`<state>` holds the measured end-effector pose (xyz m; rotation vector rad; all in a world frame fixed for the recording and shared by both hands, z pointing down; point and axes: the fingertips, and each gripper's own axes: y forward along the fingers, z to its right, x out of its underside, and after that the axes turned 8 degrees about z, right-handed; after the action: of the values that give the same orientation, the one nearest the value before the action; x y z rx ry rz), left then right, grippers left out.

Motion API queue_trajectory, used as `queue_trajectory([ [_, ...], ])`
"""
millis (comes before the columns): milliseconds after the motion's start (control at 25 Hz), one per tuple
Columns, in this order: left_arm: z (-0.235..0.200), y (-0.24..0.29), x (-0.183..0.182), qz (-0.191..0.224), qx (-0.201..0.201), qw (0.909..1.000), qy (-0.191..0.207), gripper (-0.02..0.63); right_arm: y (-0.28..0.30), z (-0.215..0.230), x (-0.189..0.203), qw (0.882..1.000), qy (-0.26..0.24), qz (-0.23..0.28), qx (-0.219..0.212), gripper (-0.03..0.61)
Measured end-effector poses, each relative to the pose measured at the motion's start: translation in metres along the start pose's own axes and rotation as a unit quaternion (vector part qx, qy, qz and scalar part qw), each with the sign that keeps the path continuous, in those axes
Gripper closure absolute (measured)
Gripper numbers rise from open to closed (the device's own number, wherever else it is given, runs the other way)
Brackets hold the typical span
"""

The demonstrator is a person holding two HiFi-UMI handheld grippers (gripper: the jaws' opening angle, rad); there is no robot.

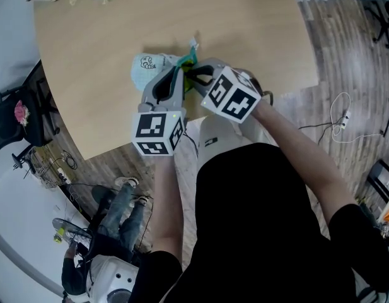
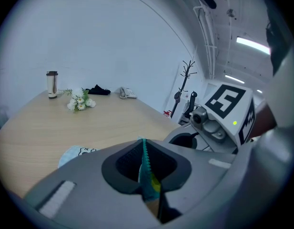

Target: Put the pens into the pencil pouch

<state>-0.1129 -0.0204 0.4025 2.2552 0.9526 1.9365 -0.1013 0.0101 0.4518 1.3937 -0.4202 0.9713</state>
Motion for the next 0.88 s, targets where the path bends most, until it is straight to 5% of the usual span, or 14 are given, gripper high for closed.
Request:
queue_trajectory([
  [880, 0.009, 0.019, -0.004, -0.022, 0.01, 0.9996, 0.015, 0.597, -0.059, 0.039, -0.014, 0.996, 0.02, 0.055, 0.072, 0.537],
])
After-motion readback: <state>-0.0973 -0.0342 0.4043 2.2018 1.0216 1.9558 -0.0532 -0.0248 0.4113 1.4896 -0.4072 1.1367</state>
